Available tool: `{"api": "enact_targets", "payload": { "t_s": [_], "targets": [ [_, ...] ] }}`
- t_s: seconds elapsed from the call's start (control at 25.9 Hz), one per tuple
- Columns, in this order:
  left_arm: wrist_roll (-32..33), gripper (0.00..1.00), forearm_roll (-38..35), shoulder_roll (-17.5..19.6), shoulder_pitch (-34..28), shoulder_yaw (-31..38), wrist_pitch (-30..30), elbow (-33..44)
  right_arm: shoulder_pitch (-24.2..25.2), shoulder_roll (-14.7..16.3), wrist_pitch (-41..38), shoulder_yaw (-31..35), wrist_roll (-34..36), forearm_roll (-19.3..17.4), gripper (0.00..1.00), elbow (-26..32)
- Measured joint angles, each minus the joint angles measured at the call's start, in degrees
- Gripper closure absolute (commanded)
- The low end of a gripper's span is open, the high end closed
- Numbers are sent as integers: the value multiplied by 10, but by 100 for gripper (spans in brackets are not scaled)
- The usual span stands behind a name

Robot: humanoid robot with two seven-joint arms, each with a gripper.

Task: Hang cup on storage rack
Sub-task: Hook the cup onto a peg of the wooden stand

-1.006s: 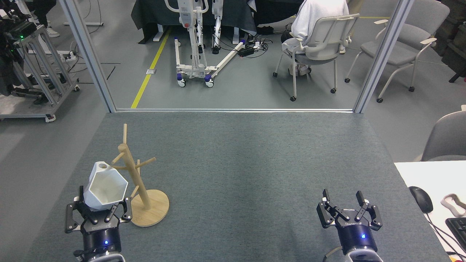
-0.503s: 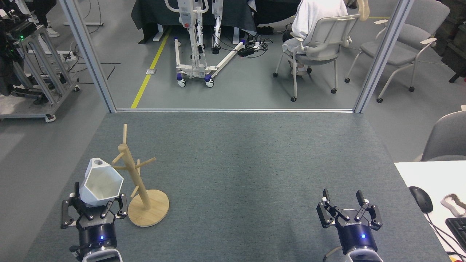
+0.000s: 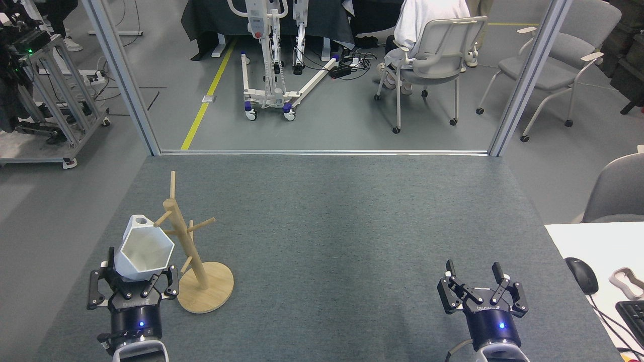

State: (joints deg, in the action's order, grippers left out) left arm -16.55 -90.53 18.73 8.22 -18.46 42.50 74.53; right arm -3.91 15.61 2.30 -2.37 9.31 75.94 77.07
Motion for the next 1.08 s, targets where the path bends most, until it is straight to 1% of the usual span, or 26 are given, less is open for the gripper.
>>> {"api": "enact_targets", "payload": {
  "t_s": [0.39,0.58,0.74,0.77,0.81,0.89,0.93,1.01,1.08],
  "targets": [
    [-1,88,0,-2,1,-1,-6,-8,-2,-1,0,0,0,1,0,-3],
    [-1,88,0,-4,0,-2,-19,-16,-3,-1,0,0,0,1,0,-3],
    [-2,87,0,-6,0,-2,-26,-20,-3,-1,0,0,0,2,0,-3],
    [-2,86,0,-6,1,-2,-27,-22,-3,-1,1,0,0,2,0,-3],
    [-2,78,0,-6,1,-2,-27,-23,-3,-1,1,0,0,3,0,-3],
    [-2,50,0,-7,1,-2,-28,-25,-3,-1,1,0,1,3,0,-3],
    [-2,31,0,-8,2,-2,-28,-25,-3,-1,1,0,1,3,0,-3],
    [-9,0,0,-9,7,-2,-28,-29,-2,-1,1,0,2,4,0,-3],
    [-17,0,0,-9,11,-3,-28,-32,-1,-1,1,0,2,4,0,-3]
  ]
}}
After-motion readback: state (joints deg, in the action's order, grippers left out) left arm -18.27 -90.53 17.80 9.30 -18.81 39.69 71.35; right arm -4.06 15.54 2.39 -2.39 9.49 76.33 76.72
